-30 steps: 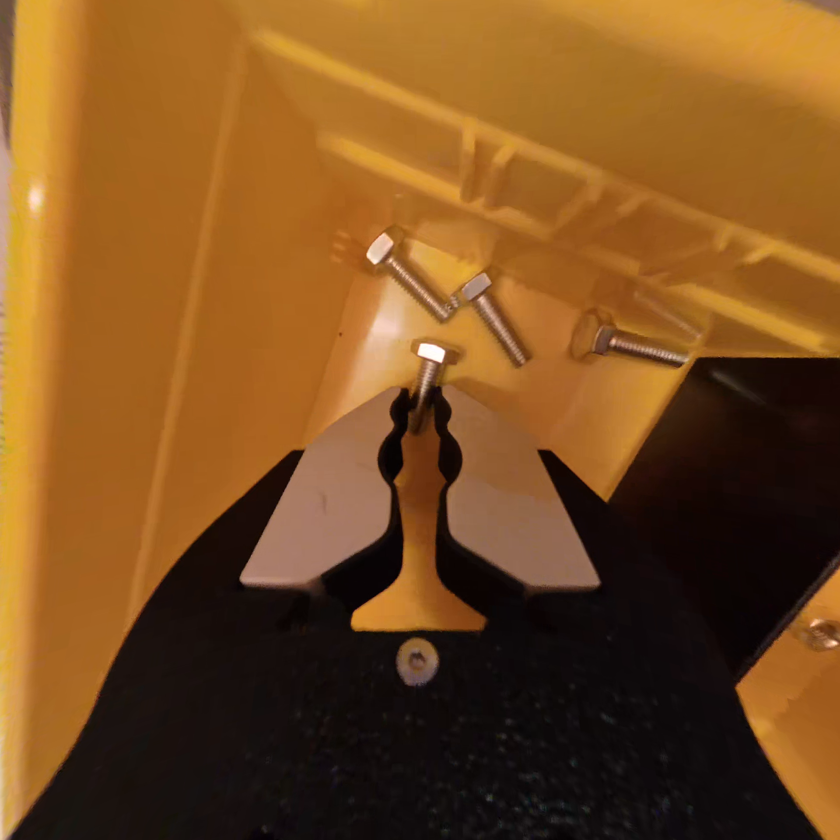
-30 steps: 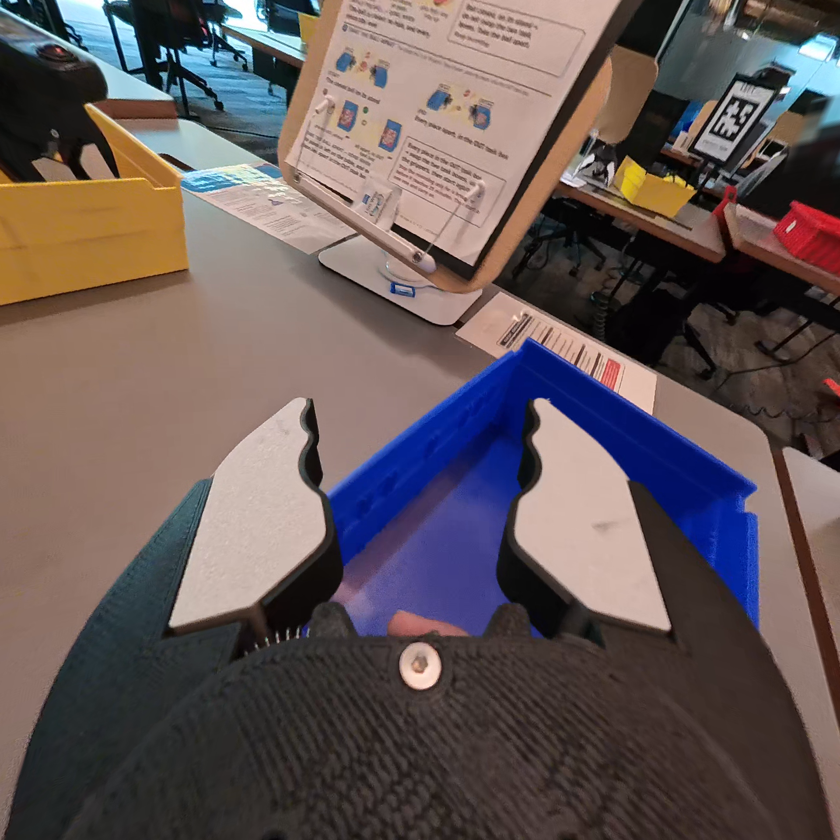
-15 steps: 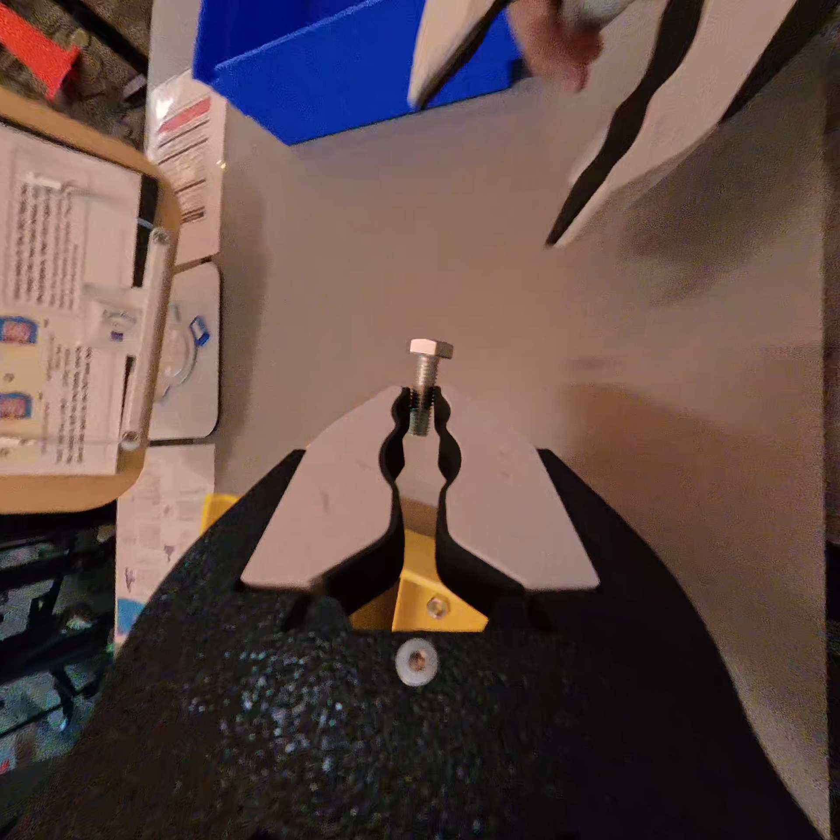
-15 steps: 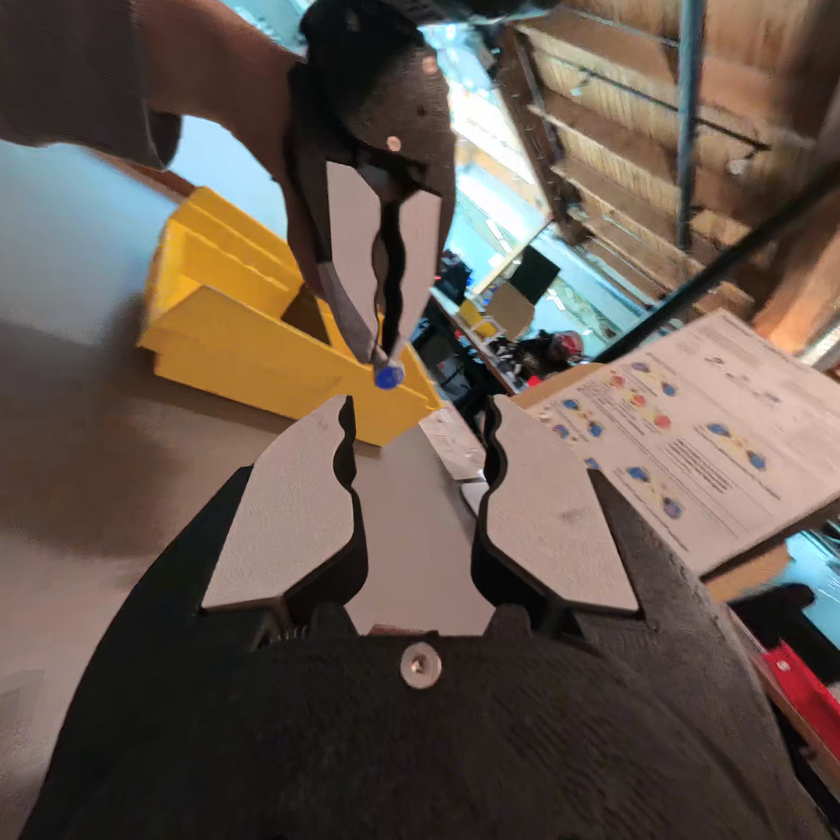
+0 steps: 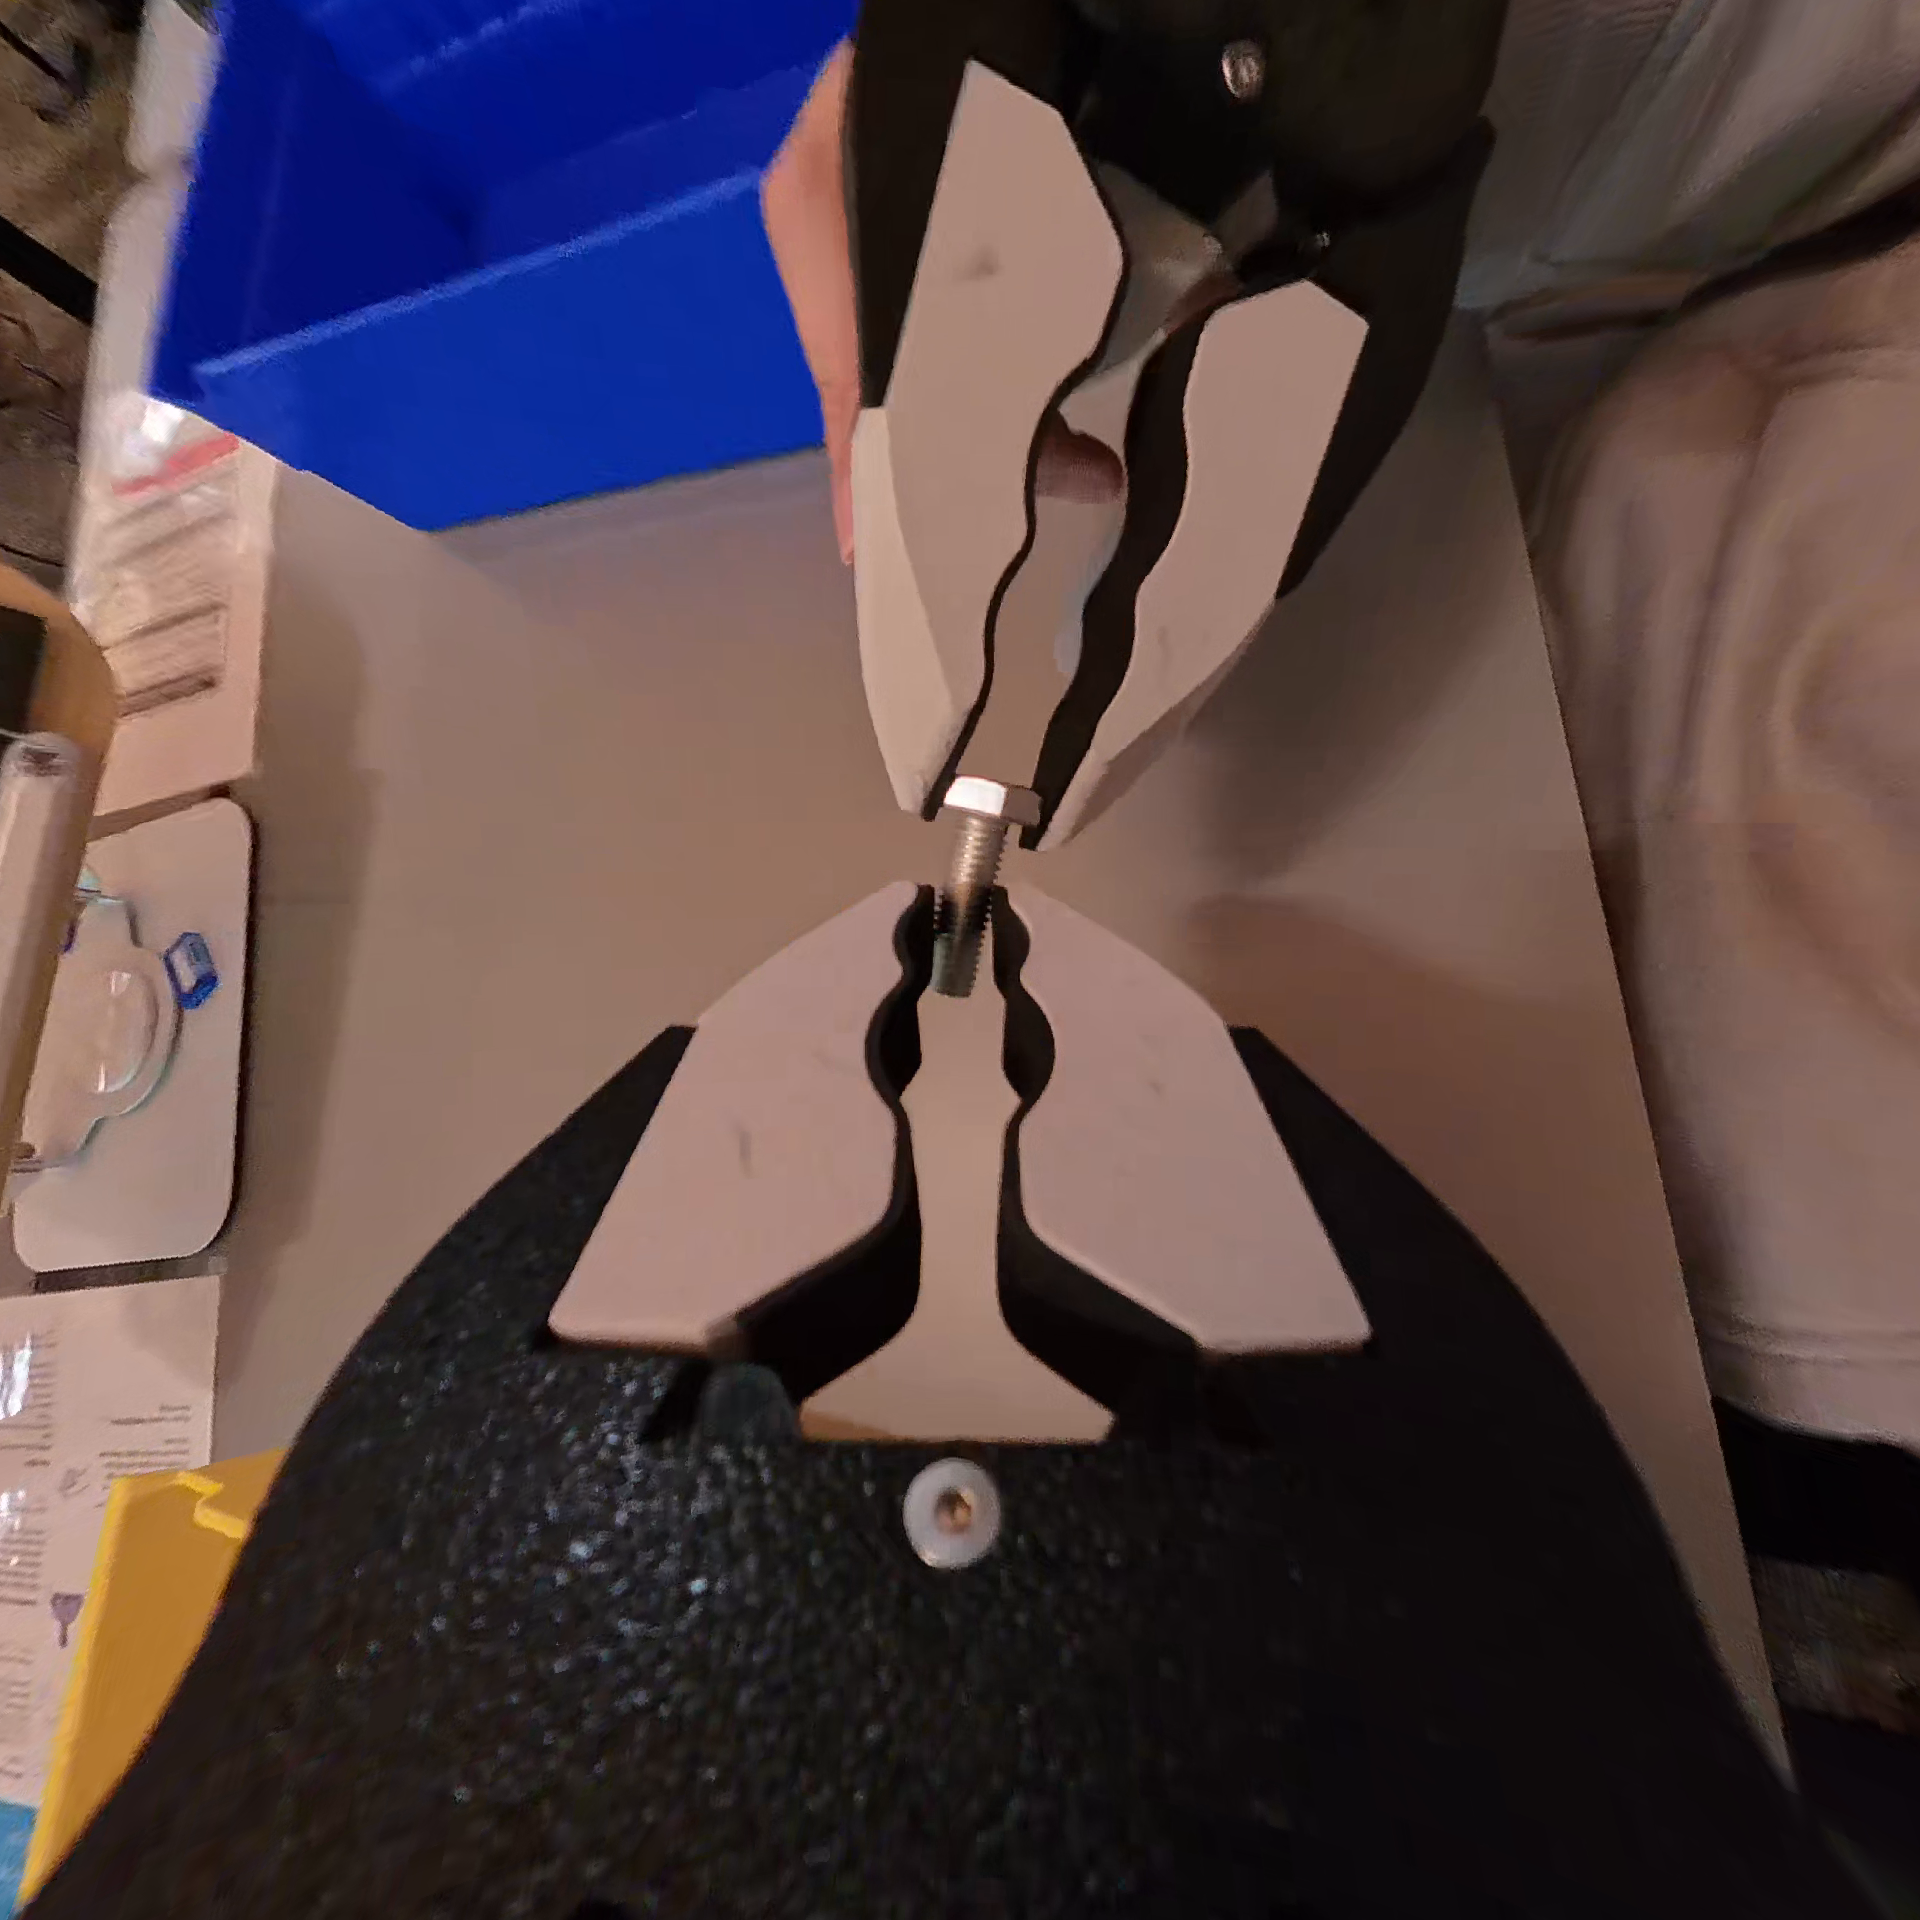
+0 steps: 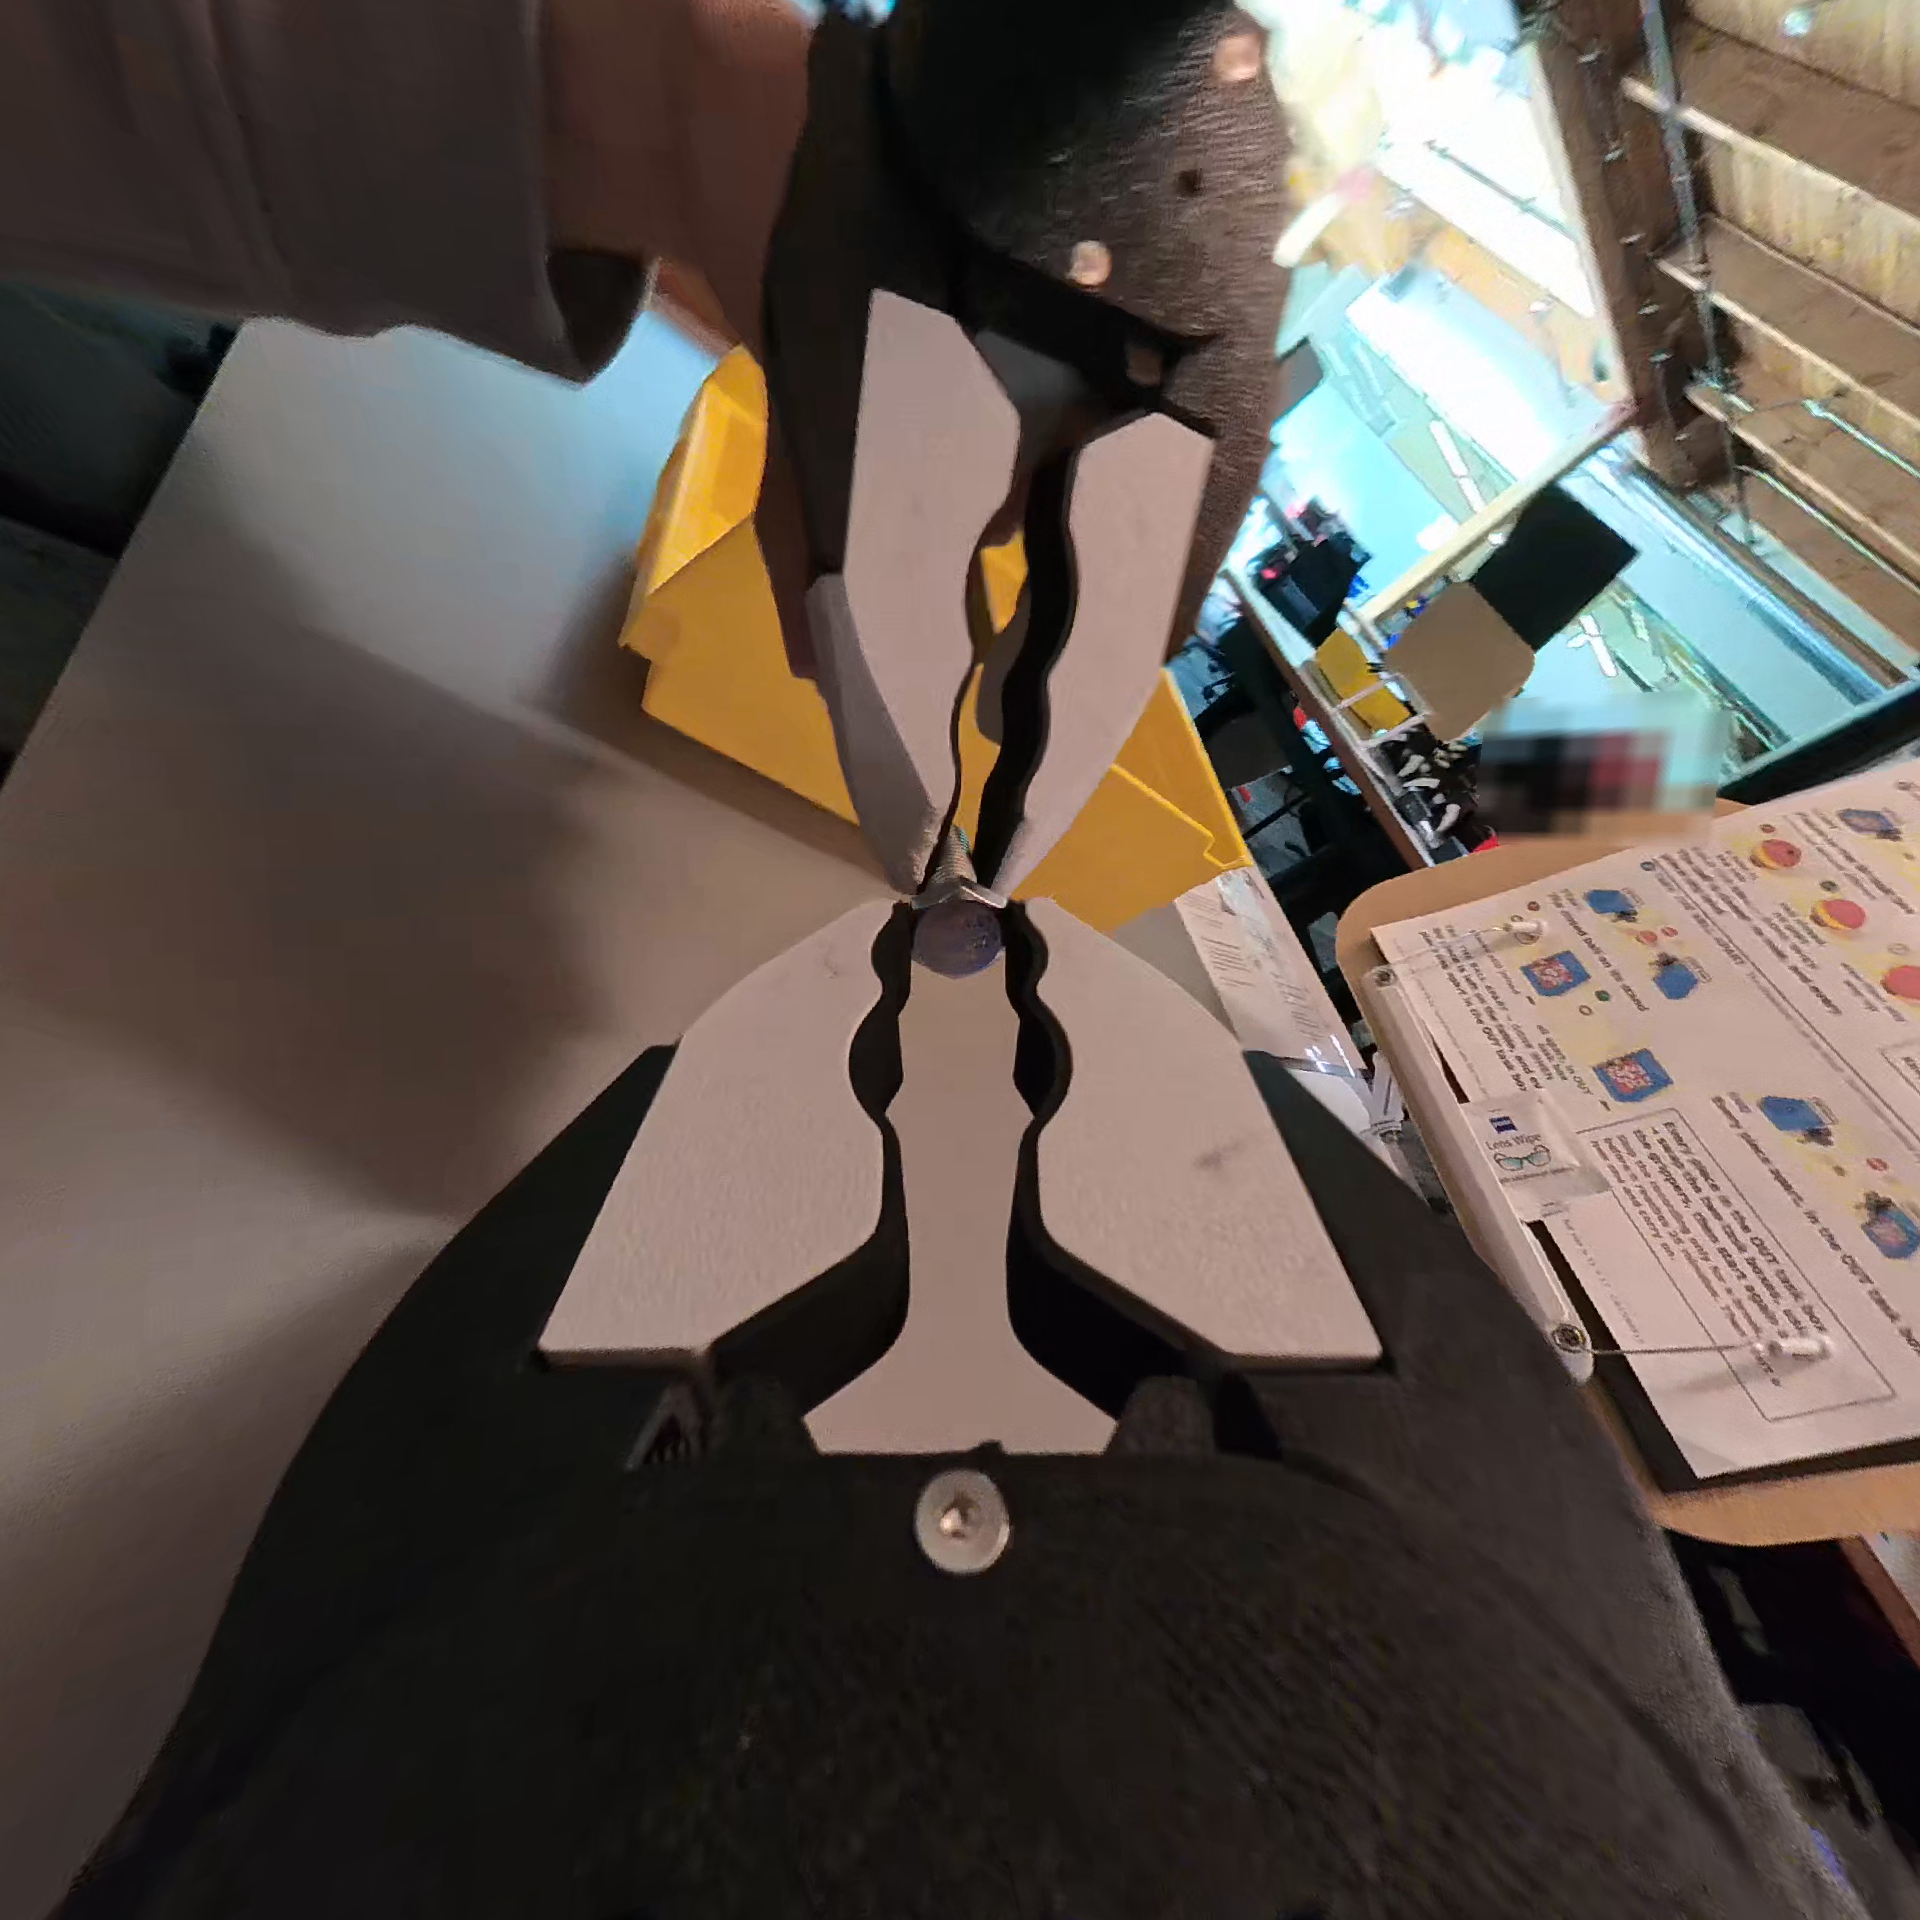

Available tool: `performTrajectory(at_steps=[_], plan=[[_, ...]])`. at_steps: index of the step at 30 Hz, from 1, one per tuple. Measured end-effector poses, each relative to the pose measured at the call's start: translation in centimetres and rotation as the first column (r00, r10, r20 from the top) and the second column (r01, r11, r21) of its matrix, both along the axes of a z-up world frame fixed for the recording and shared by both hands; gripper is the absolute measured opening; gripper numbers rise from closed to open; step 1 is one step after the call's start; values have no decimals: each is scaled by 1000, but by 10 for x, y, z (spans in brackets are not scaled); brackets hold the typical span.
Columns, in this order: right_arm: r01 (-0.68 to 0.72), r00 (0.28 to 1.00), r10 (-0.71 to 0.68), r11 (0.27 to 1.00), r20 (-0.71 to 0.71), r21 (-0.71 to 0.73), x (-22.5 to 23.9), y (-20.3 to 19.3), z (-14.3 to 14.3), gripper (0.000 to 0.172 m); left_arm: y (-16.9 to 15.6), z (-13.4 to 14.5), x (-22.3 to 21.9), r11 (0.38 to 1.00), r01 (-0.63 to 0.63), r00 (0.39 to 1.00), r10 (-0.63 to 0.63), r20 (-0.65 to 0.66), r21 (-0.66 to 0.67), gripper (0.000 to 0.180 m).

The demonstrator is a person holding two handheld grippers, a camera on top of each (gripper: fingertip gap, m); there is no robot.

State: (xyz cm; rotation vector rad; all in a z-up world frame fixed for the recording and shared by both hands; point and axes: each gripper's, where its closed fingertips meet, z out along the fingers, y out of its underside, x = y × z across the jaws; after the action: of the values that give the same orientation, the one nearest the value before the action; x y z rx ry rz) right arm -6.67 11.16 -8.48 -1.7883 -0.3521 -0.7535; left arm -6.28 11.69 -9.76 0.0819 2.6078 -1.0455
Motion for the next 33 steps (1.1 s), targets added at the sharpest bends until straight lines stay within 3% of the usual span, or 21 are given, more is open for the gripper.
performTrajectory(at_steps=[1,3,6,9,11,14,20,22,24,26,33], plan=[[12,1000,-11,999,-25,53,2,-1,7,17,-1,8,4,996,-18,999,20,24,-84,11],[-29,986,59,981,-157,190,-1,-3,21,17,0,34,3,950,-43,997,61,49,-310,27],[-84,909,250,893,-334,442,-10,-7,44,17,6,64,-16,815,7,999,19,39,-579,24],[-113,832,387,820,-398,561,-20,-4,53,17,11,72,-24,728,20,999,6,36,-686,22],[-132,800,439,794,-409,594,-26,1,55,17,11,75,-25,703,24,1000,-13,21,-711,24],[-123,778,465,772,-422,624,-26,2,57,17,9,77,-32,709,50,998,-53,17,-704,9],[-114,785,442,791,-433,601,-23,3,51,17,8,69,-29,741,36,999,-45,4,-670,9],[-63,840,332,846,-430,529,-13,4,42,18,10,64,-22,788,-16,1000,29,11,-616,8],[5,930,162,893,-330,450,-1,2,36,31,12,57,-14,840,-104,992,124,0,-533,8],[56,976,21,938,-218,342,5,2,28,34,14,50,-11,877,-166,982,188,4,-450,8],[63,991,-33,969,-127,240,2,16,10,15,9,35,-10,910,-289,954,299,-14,-297,9]])
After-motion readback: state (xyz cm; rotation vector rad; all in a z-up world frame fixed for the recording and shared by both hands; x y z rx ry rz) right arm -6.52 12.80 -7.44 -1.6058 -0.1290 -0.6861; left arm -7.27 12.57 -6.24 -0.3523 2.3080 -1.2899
